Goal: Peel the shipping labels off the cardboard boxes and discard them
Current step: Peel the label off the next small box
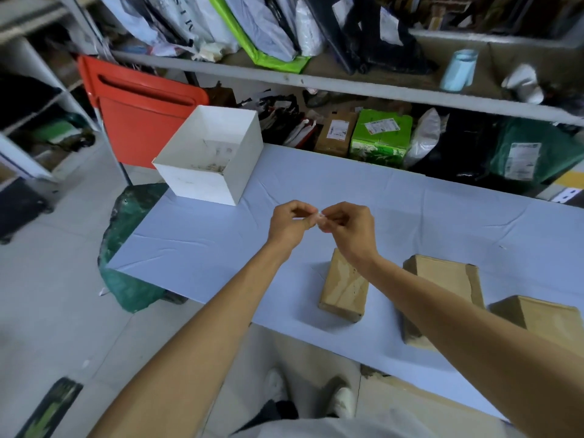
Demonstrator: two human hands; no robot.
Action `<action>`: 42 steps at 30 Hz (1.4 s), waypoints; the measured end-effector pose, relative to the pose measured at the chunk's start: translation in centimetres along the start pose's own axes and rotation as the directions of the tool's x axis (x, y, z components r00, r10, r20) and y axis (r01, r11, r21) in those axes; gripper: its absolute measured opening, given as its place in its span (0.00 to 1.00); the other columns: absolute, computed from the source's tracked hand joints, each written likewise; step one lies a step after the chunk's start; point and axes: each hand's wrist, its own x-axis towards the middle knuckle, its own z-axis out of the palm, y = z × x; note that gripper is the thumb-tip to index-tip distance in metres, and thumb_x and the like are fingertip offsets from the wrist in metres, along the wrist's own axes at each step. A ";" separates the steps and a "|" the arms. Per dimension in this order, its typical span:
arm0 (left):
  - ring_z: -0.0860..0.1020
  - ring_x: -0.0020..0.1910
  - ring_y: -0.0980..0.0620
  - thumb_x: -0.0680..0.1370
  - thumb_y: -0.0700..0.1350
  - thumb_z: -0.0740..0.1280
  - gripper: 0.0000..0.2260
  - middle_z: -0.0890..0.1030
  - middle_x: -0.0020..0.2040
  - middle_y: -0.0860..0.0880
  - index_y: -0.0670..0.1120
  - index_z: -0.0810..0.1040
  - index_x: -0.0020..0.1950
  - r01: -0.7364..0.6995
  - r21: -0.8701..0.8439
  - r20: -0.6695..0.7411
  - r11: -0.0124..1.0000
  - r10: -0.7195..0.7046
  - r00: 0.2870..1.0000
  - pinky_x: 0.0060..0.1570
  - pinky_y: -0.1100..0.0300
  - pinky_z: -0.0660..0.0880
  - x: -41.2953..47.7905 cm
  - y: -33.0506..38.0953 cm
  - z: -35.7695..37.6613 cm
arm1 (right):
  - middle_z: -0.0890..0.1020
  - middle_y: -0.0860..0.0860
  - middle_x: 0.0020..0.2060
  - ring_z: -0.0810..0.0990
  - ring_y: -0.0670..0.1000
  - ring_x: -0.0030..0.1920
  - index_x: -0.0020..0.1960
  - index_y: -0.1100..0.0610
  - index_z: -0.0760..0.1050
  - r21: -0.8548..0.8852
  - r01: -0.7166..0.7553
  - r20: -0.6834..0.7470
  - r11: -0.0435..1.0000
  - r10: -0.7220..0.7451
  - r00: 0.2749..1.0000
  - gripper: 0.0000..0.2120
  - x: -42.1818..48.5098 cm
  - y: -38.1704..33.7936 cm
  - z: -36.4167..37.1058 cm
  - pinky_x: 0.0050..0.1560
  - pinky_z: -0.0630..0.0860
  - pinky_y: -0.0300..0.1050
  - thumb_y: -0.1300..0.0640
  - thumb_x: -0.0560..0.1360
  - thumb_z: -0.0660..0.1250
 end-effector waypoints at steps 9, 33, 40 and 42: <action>0.81 0.42 0.57 0.72 0.40 0.75 0.04 0.83 0.41 0.53 0.47 0.82 0.42 0.007 0.112 -0.057 0.994 0.000 0.998 0.48 0.67 0.76 -1.1 -1.3 -7.7 | 0.84 0.51 0.34 0.81 0.39 0.33 0.42 0.60 0.83 -0.148 0.166 0.242 0.975 -0.127 0.962 0.04 0.9 -2.5 5.6 0.35 0.75 0.29 0.63 0.68 0.76; 0.81 0.42 0.56 0.72 0.44 0.72 0.03 0.83 0.42 0.54 0.46 0.81 0.43 -0.051 0.520 -0.059 0.853 0.096 0.994 0.44 0.60 0.77 9.7 1.4 -23.9 | 0.80 0.50 0.38 0.79 0.53 0.43 0.41 0.57 0.80 -0.504 0.236 0.362 0.831 -0.045 0.931 0.06 11.2 -10.4 21.3 0.35 0.70 0.37 0.65 0.67 0.68; 0.79 0.50 0.45 0.72 0.44 0.68 0.03 0.82 0.50 0.48 0.49 0.79 0.45 -0.007 0.810 -0.011 0.586 0.026 1.000 0.52 0.52 0.77 15.3 3.9 -26.1 | 0.82 0.54 0.49 0.79 0.55 0.51 0.48 0.58 0.81 -0.533 0.285 0.392 0.797 -0.066 0.918 0.11 17.7 -11.5 23.0 0.44 0.73 0.40 0.66 0.69 0.66; 0.79 0.51 0.45 0.72 0.44 0.68 0.03 0.82 0.51 0.49 0.48 0.79 0.45 -0.028 0.825 0.007 0.564 0.040 0.999 0.53 0.53 0.76 16.5 4.3 -26.4 | 0.82 0.55 0.51 0.79 0.55 0.54 0.52 0.58 0.80 -0.549 0.300 0.414 0.780 -0.058 0.909 0.13 19.4 -11.8 23.7 0.48 0.75 0.41 0.66 0.69 0.65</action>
